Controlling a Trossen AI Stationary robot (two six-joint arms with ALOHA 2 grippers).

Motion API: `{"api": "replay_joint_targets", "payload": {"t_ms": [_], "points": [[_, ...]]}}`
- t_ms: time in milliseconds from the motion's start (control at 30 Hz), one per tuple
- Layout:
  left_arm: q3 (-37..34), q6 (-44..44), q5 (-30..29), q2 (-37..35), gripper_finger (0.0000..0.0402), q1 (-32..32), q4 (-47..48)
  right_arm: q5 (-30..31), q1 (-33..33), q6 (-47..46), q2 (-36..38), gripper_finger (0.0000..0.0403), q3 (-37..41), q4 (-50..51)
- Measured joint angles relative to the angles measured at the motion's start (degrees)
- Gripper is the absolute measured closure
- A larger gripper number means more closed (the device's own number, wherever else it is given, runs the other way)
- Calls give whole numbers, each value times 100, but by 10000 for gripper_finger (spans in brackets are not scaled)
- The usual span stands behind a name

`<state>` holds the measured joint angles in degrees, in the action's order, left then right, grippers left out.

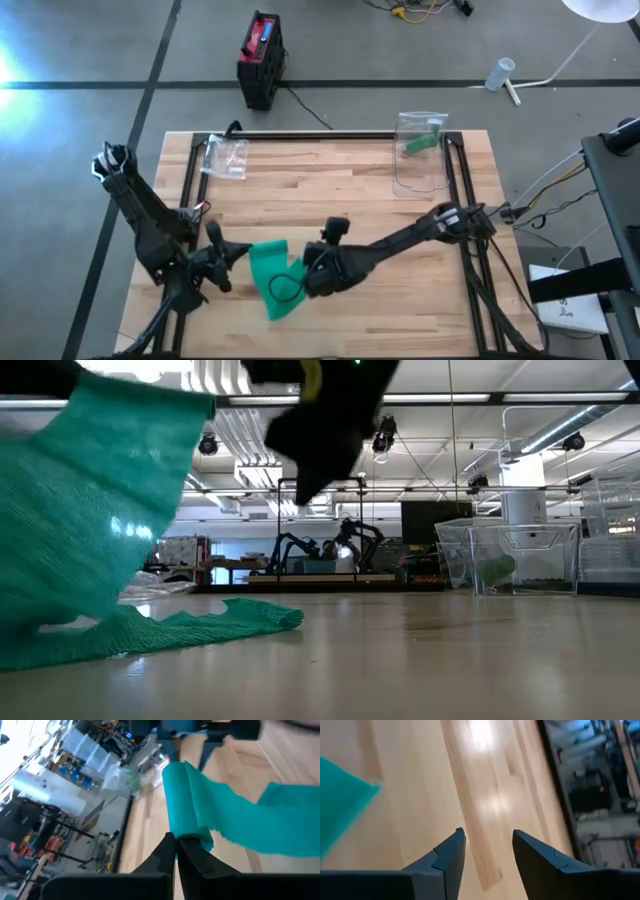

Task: Roll bandage
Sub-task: Roll the dark green bandage

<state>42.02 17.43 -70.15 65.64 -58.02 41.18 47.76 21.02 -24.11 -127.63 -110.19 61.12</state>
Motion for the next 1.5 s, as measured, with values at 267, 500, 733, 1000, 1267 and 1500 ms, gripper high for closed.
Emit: {"api": "replay_joint_targets", "payload": {"t_ms": [267, 500, 733, 1000, 1267, 1500], "points": [[-1255, -2980, 191, -288, 401, 813, -3320, -467, -96, 928, 1309, 268, 1985, -2370], [-1908, -5495, 1446, -361, 401, 2058, -6426, -467, -271, 2181, 3252, 286, 4077, -4845], [-1544, -7737, 2117, -371, 401, 2811, -7830, -1148, -435, 2803, 4770, 272, 5671, -7181], [-410, -9578, 2115, -77, 401, 3159, -7567, -2032, -504, 3702, 5535, 227, 6232, -8847], [927, -10550, 2107, 282, 401, 3172, -6633, -2327, -606, 4416, 5676, 211, 5891, -8746], [2320, -10390, 2118, 57, 401, 3216, -5155, -2418, -611, 4832, 5901, 220, 5208, -8111]]}}
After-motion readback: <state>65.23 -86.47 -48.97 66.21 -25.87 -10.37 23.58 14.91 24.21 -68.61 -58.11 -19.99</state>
